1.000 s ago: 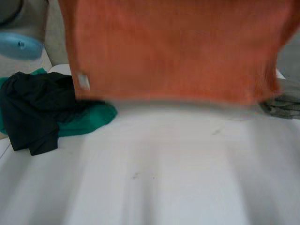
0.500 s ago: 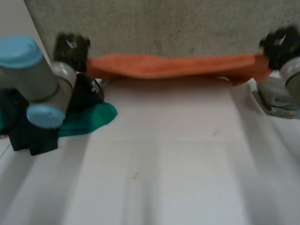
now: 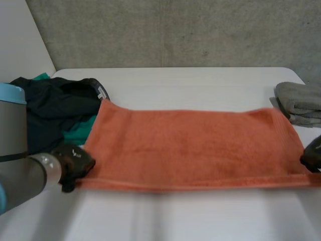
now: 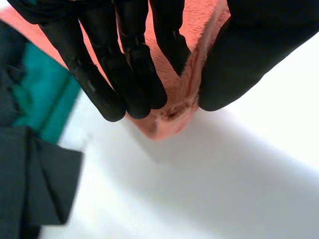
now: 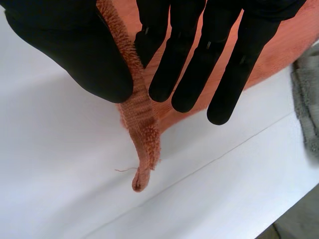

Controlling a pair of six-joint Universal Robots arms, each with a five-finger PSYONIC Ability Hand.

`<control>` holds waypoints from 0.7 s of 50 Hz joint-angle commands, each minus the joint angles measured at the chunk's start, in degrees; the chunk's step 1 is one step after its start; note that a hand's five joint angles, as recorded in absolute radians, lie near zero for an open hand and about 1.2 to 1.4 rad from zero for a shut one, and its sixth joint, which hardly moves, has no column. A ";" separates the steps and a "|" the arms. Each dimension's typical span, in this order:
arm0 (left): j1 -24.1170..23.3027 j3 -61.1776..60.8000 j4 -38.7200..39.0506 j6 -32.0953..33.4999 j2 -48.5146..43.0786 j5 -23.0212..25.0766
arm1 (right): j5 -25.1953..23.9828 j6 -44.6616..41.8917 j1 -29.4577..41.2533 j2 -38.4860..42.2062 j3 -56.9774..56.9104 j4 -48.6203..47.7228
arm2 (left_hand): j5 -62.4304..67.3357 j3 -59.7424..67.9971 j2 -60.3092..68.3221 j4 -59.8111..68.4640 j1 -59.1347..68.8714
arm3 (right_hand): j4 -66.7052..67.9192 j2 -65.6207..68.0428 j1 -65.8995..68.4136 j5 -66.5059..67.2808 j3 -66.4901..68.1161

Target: Fold the laundry.

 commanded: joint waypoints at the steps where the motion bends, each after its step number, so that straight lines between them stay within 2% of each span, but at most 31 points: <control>1: 0.77 4.61 0.19 2.89 -3.14 0.03 | -0.48 2.35 1.06 2.57 -2.25 -8.12 | 12.56 11.90 11.35 11.47 14.58 | 11.32 12.51 16.25 11.55 11.81; 5: -0.11 12.43 2.48 0.18 -7.80 -1.56 | -0.31 5.52 3.78 5.74 -4.53 -17.79 | 12.56 11.90 11.35 11.47 14.58 | 11.32 12.51 16.25 11.55 11.81; 9: -2.04 22.36 5.46 -6.06 -13.16 -2.70 | -0.31 11.23 6.42 9.34 -6.55 -30.70 | 12.56 11.90 11.35 11.47 14.58 | 11.32 12.51 16.25 11.55 11.81; 14: -4.41 37.01 9.68 -10.20 -23.95 -6.55 | 0.65 16.24 9.40 16.18 -10.15 -45.81 | 12.56 11.90 11.35 11.47 14.58 | 11.32 12.51 16.25 11.55 11.81; 20: -6.53 51.10 10.48 -8.10 -34.60 -11.75 | 4.52 16.07 11.52 23.05 -15.60 -53.84 | 12.56 11.90 11.35 11.47 14.58 | 11.32 12.51 16.25 11.55 11.81; 28: -7.85 65.61 10.66 -2.56 -44.89 -13.07 | 6.72 14.67 13.19 29.73 -22.20 -56.92 | 12.56 11.90 11.35 11.47 14.58 | 11.32 12.51 16.25 11.55 11.81; 29: -8.28 66.75 10.57 -2.30 -45.59 -12.81 | 7.07 14.67 13.45 30.35 -23.16 -57.62 | -1.08 -1.74 -2.29 -2.17 0.94 | -14.35 -13.15 -9.42 -14.12 -13.86; 31: -8.90 66.94 10.83 -1.94 -45.95 -12.28 | 7.77 14.49 13.80 30.96 -23.87 -58.24 | -41.20 -41.85 -42.41 -42.28 -39.18 | -53.95 -52.75 -49.01 -53.72 -53.45; 32: -9.34 66.94 11.00 -1.59 -45.95 -12.02 | 8.39 14.49 13.98 31.23 -24.05 -58.50 | -57.44 -58.10 -58.65 -58.53 -55.42 | -58.68 -57.49 -53.75 -58.45 -58.19; 35: -10.66 66.59 13.28 -0.80 -45.60 -11.23 | 11.64 14.93 14.86 31.23 -24.05 -58.85 | -57.44 -58.10 -58.65 -58.53 -55.42 | -58.68 -57.49 -53.75 -58.45 -58.19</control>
